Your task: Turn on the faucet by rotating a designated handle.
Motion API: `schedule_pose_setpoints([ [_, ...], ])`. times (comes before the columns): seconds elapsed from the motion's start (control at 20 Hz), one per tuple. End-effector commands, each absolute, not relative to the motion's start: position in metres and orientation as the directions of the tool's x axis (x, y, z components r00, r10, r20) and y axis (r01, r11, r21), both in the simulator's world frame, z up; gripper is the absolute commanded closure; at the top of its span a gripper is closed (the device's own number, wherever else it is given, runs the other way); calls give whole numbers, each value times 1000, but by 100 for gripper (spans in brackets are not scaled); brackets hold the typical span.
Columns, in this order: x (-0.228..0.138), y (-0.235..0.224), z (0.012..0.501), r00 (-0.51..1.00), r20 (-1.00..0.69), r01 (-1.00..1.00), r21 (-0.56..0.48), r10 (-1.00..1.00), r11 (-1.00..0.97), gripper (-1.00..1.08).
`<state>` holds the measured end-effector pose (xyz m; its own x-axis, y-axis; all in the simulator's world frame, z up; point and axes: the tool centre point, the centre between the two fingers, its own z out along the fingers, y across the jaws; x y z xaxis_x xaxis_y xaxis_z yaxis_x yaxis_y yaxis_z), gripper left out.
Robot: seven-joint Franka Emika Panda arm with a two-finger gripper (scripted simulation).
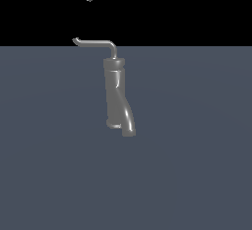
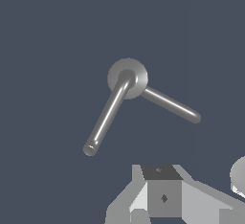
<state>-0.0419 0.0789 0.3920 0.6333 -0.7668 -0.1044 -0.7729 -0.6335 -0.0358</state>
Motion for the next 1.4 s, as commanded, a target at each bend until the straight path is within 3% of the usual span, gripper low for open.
schedule_pose_setpoints([
  [0.0,-30,85,382,585,-100,-810,-27,-805,-585,108],
  [0.75,25,122,320,297,-32,-955,5,-954,-297,108],
  [1.35,40,134,300,205,0,-979,0,-979,-205,108],
])
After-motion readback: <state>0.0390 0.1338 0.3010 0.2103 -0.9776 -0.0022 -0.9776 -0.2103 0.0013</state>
